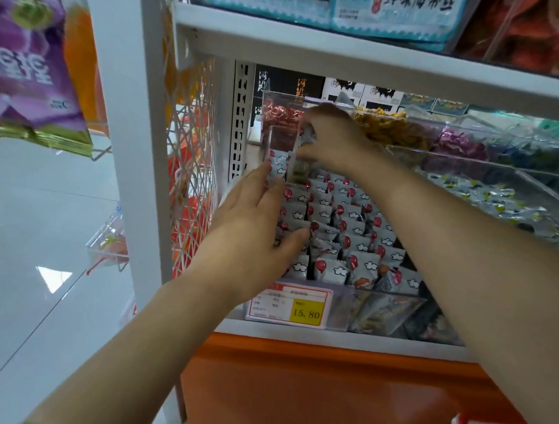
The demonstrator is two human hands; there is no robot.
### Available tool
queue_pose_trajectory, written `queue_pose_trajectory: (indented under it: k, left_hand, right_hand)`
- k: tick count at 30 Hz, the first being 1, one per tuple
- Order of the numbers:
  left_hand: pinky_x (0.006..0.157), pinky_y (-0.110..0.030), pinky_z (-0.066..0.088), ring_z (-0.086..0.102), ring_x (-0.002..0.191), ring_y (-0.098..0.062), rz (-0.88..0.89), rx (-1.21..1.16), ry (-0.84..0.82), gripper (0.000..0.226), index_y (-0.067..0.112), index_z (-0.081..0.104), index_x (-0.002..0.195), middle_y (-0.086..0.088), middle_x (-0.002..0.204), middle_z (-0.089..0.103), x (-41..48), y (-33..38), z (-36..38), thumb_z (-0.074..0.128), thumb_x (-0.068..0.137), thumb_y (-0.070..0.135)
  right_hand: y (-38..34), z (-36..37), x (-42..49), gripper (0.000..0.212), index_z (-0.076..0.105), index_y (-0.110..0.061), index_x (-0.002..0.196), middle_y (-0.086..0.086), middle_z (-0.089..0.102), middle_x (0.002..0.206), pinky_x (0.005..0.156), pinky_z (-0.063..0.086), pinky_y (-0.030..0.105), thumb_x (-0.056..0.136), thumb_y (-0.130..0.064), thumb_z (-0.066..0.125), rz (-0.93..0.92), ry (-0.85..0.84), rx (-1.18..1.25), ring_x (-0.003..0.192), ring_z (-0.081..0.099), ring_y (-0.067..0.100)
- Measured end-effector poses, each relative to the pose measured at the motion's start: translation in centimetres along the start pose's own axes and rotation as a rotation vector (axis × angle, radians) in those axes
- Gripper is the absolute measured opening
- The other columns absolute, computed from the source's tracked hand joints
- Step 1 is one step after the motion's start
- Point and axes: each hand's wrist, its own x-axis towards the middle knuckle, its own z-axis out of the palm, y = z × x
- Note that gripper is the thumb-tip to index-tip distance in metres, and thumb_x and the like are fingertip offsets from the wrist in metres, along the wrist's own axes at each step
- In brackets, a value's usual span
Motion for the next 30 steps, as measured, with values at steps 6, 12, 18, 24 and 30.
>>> queue_pose_trajectory:
  k: [6, 12, 18, 24, 30]
  left_hand:
    - [0.107, -0.022, 0.003, -0.001, 0.143, -0.011, 0.009, -0.02, -0.008, 0.074, 0.016, 0.017, 0.149, 0.003, 0.158, -0.002, -0.1, 0.0, 0.0, 0.048, 0.09, 0.049]
    - [0.112, -0.028, 0.005, -0.003, 0.142, -0.008, 0.007, -0.024, -0.008, 0.073, 0.017, 0.017, 0.149, 0.003, 0.158, -0.004, 0.0, 0.1, 0.1, 0.047, 0.091, 0.049]
    - [0.104, -0.02, -0.001, -0.005, 0.141, -0.007, 0.019, -0.034, 0.0, 0.071, 0.017, 0.018, 0.148, 0.001, 0.158, -0.004, 0.1, 0.1, 0.2, 0.049, 0.091, 0.046]
    - [0.107, -0.024, 0.001, -0.004, 0.142, -0.009, 0.006, -0.017, 0.001, 0.071, 0.017, 0.017, 0.148, 0.001, 0.158, -0.003, 0.0, 0.0, 0.3, 0.048, 0.091, 0.045]
    - [0.116, -0.033, 0.008, 0.001, 0.142, -0.009, -0.016, -0.097, -0.004, 0.067, 0.02, 0.017, 0.148, 0.005, 0.158, 0.0, -0.2, 0.3, -0.2, 0.045, 0.093, 0.044]
  right_hand:
    - [0.2, 2.4, -0.5, 0.02, 0.061, -0.019, 0.11, 0.004, 0.06, 0.114, 0.101, 0.037, 0.045, 0.09, -0.018, 0.055, 0.023, -0.253, -0.185, 0.112, 0.051, 0.025]
    - [1.6, 2.2, 1.6, 0.019, 0.054, -0.016, 0.105, 0.006, 0.061, 0.109, 0.081, 0.047, 0.033, 0.091, -0.006, 0.049, 0.139, -0.067, 0.097, 0.1, 0.057, 0.021]
    - [1.7, 5.1, 3.0, 0.015, 0.066, -0.025, 0.1, 0.007, 0.053, 0.131, 0.105, 0.032, 0.05, 0.086, -0.026, 0.063, 0.2, -0.133, -0.249, 0.133, 0.032, 0.035]
    - [1.2, 4.2, 2.7, 0.006, 0.065, -0.016, 0.088, 0.006, 0.065, 0.108, 0.095, 0.046, 0.04, 0.089, -0.016, 0.059, 0.189, 0.009, -0.029, 0.111, 0.055, 0.022]
    - [-0.1, -0.2, -2.6, 0.013, 0.057, -0.006, 0.102, 0.008, 0.063, 0.102, 0.085, 0.053, 0.037, 0.095, -0.016, 0.051, 0.409, 0.478, 0.528, 0.097, 0.062, 0.024]
